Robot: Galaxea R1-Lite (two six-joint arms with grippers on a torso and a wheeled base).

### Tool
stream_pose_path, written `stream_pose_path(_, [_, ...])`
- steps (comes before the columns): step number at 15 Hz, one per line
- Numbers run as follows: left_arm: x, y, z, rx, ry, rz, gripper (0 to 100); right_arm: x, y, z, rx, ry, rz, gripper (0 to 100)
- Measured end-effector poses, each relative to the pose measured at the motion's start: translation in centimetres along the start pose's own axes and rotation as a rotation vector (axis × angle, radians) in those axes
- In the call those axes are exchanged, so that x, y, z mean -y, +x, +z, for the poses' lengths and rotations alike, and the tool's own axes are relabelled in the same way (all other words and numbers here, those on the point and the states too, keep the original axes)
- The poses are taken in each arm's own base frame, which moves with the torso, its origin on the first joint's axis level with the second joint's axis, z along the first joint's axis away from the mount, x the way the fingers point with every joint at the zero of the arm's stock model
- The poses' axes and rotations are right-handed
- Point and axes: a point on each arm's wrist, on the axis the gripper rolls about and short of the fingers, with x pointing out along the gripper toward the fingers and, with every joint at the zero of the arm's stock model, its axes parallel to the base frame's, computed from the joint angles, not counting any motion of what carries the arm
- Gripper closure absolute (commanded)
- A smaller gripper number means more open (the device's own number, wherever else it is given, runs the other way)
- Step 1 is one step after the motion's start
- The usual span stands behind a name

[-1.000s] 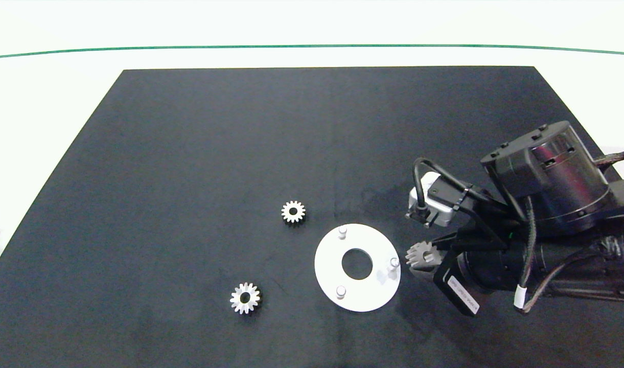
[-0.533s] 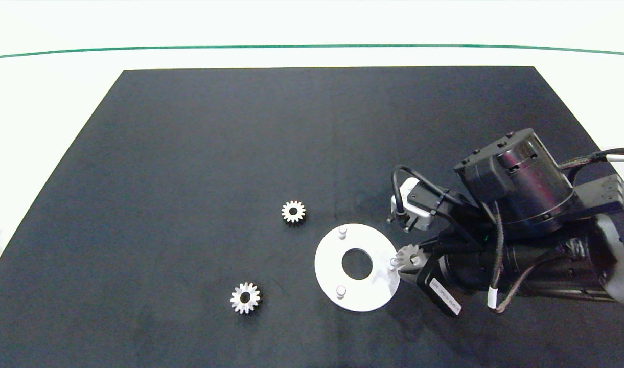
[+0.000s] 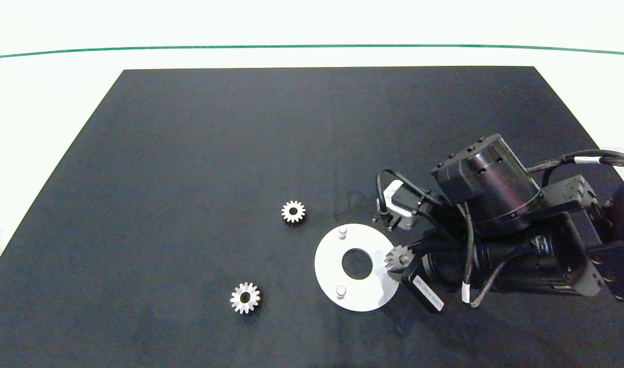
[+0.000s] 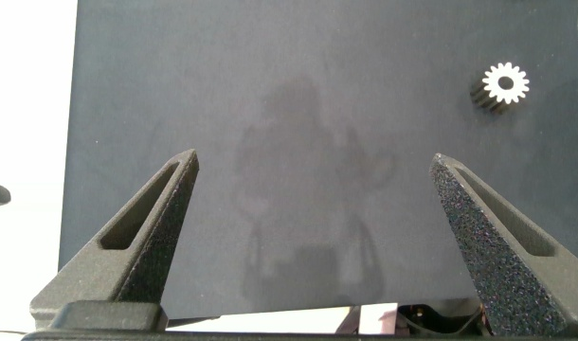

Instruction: Install three planetary gears onto the carrier pins

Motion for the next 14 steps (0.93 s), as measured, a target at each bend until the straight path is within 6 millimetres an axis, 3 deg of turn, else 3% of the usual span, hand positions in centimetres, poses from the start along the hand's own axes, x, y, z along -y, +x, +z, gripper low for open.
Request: stream_pose_path(14, [-0.1, -0.3, 0.6, 0.023, 0.000, 0.001, 0, 0.0, 1.3, 0.1, -0.028, 0.004, 0.001, 81])
